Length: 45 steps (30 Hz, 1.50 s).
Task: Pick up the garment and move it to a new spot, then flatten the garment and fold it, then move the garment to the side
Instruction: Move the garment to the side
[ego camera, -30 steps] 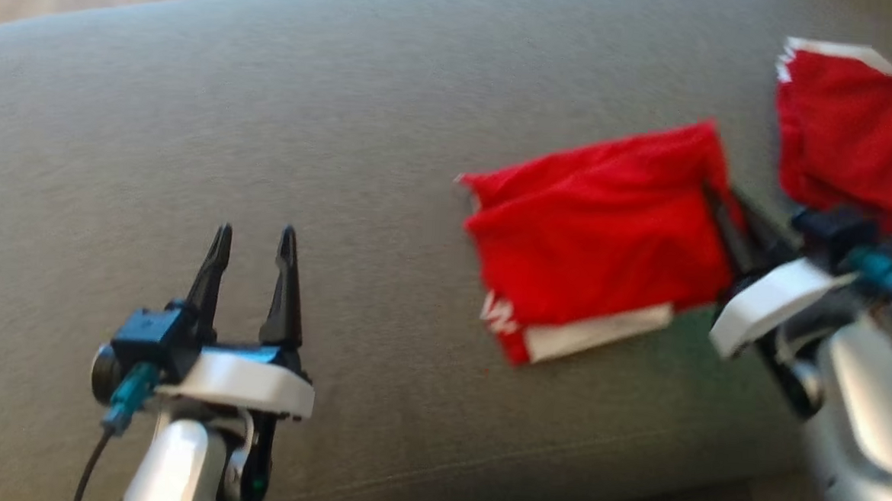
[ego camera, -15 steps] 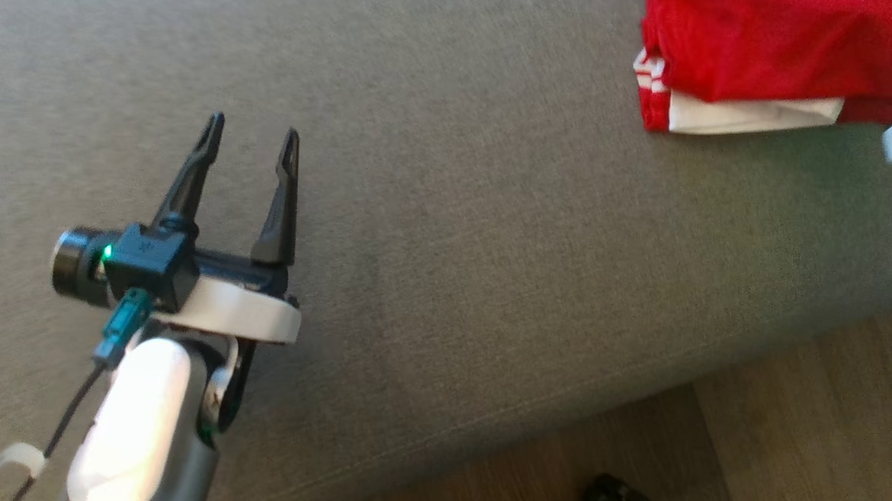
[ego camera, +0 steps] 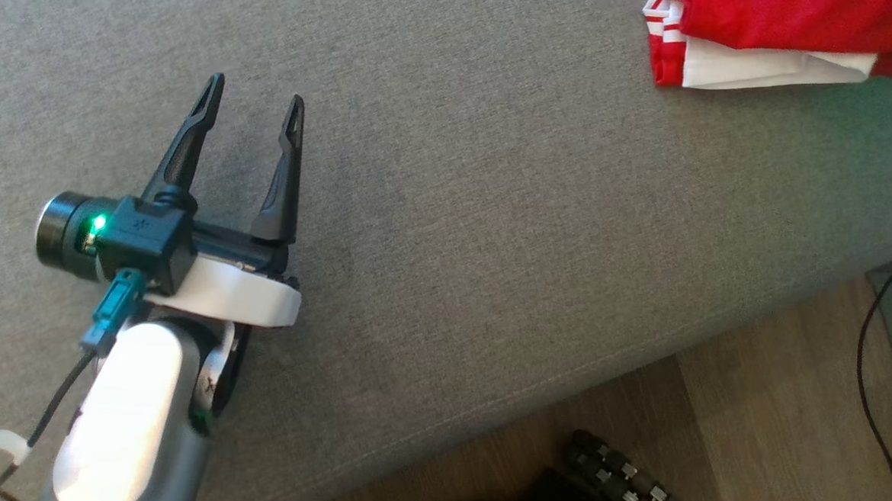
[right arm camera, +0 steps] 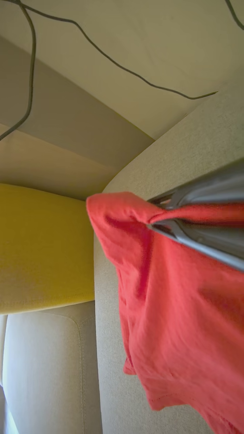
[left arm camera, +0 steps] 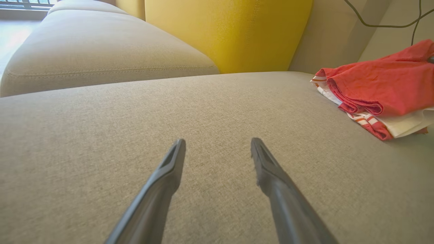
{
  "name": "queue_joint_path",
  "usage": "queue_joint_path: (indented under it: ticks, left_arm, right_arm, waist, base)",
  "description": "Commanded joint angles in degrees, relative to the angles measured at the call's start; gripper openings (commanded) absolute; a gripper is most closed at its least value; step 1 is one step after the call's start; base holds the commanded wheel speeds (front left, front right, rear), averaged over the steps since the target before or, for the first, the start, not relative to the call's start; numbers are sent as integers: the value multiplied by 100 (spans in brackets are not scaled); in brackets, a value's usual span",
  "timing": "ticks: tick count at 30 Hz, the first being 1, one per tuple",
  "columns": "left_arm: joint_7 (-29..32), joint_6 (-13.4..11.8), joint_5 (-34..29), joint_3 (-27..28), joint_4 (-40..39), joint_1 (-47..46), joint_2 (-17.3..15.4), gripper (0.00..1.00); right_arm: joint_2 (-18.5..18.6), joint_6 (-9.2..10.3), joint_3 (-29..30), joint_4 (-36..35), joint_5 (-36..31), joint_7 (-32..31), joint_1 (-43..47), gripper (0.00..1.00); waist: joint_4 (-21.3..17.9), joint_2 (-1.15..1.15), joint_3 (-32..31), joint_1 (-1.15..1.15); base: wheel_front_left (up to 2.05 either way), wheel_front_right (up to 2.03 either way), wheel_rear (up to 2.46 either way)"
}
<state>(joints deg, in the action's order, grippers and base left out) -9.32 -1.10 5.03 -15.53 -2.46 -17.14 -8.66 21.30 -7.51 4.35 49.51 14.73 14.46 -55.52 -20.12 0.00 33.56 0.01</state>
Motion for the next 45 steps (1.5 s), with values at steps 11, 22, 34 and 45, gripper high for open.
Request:
queue_joint_path:
  ticks: [11, 22, 34, 45]
  left_arm:
    - [-264, -57, 185, 61, 119, -87, 135, 100]
    - [-563, -218, 718, 253, 357, 232, 473, 100]
    - [-567, -305, 1094, 594, 84, 1044, 573, 100]
    - [-567, -163, 1387, 744, 36, 1645, 577, 100]
  right_arm:
    - [196, 2, 106, -357, -193, 53, 63, 100]
    - [-240, 2, -722, -2122, -25, 53, 1189, 100]
    - [-1022, 2, -568, -3120, -157, 53, 2889, 100]
    - [-1813, 2, -183, -3462, -806, 53, 4195, 100]
  waist:
    - [327, 0, -417, -1]
    - [1314, 0, -1615, -1]
    - [2137, 0, -2619, -1]
    - [2279, 0, -3115, -1]
  base:
    - [0, 0, 0]
    - [0, 0, 0]
    - [0, 0, 0]
    - [0, 0, 0]
